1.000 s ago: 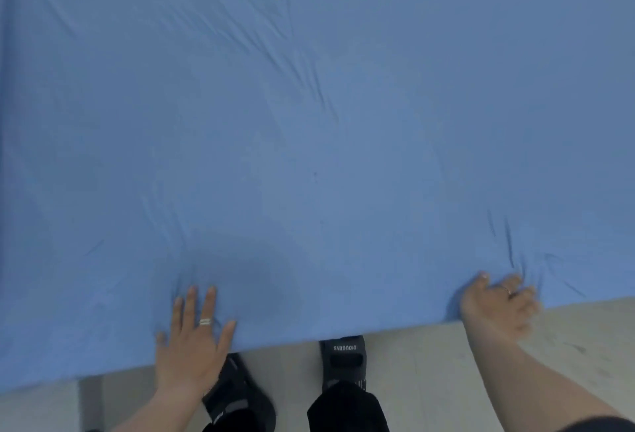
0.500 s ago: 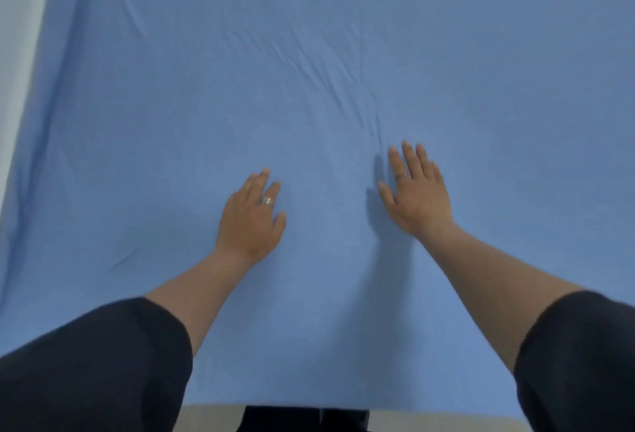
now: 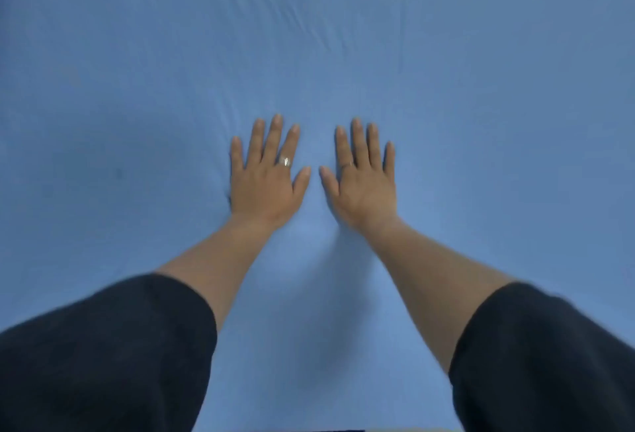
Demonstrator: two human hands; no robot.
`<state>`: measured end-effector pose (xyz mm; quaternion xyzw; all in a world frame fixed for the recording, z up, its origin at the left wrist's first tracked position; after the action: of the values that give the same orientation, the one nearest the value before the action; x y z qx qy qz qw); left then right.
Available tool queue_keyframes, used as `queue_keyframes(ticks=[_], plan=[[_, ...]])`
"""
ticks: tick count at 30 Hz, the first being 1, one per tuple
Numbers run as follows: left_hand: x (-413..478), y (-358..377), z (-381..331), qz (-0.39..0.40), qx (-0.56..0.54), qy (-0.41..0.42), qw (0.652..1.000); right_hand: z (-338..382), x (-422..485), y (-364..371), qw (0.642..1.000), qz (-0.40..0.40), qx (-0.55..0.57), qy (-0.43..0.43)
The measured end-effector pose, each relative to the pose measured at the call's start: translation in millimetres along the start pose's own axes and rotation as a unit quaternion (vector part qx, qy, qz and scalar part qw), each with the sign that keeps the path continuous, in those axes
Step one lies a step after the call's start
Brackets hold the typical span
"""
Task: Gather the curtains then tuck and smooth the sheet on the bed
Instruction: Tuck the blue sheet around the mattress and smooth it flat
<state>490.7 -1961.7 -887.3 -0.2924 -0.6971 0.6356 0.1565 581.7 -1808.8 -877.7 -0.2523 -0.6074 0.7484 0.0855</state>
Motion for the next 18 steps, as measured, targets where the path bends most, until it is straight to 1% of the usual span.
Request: queue_keyframes(ticks=[2, 4, 6, 8, 12, 14, 16, 18], plan=[[-30.0, 6.6, 15.7, -0.016, -0.006, -0.008, 1.0, 16.3, -38.1, 17.3, 1.0, -0.01, 0.0, 0.024], [-57.8, 9.4, 36.5, -0.017, -0.01, -0.017, 1.0, 29.3, -63.6, 26.8, 1.0, 0.002, -0.002, 0.019], [-80.5, 10.0, 53.6, -0.022, -0.011, -0.01, 1.0, 33.8, -78.4, 31.2, 1.0, 0.011, -0.007, 0.016], [-100.4, 8.7, 73.3, -0.017, -0.01, -0.021, 1.0, 39.9, -84.3, 34.1, 1.0, 0.02, -0.007, 0.018], [-144.3, 2.4, 110.4, -0.007, -0.011, -0.097, 0.995, 43.5, -85.4, 30.8, 0.999, 0.031, -0.002, 0.041], [-168.3, -0.7, 132.6, -0.013, -0.007, -0.119, 0.993, 51.6, -87.6, 28.4, 0.999, 0.028, 0.008, 0.043], [-193.8, -3.1, 158.6, -0.018, 0.001, -0.162, 0.987, 73.6, -92.4, 28.5, 1.0, 0.016, 0.021, 0.01], [-217.5, -3.0, 180.3, -0.009, -0.014, -0.249, 0.968, 100.9, -97.4, 30.7, 0.998, 0.014, 0.033, -0.046]])
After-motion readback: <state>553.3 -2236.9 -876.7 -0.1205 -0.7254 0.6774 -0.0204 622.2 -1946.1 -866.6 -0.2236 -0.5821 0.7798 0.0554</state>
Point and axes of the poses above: each hand's wrist, its own x-axis towards the middle knuckle, its own y-axis out of the palm, z = x × y, the point moved 2 cm from there along x, towards the middle knuckle, and after that the axes turned 4 degrees about -z, right-handed, at the moved point
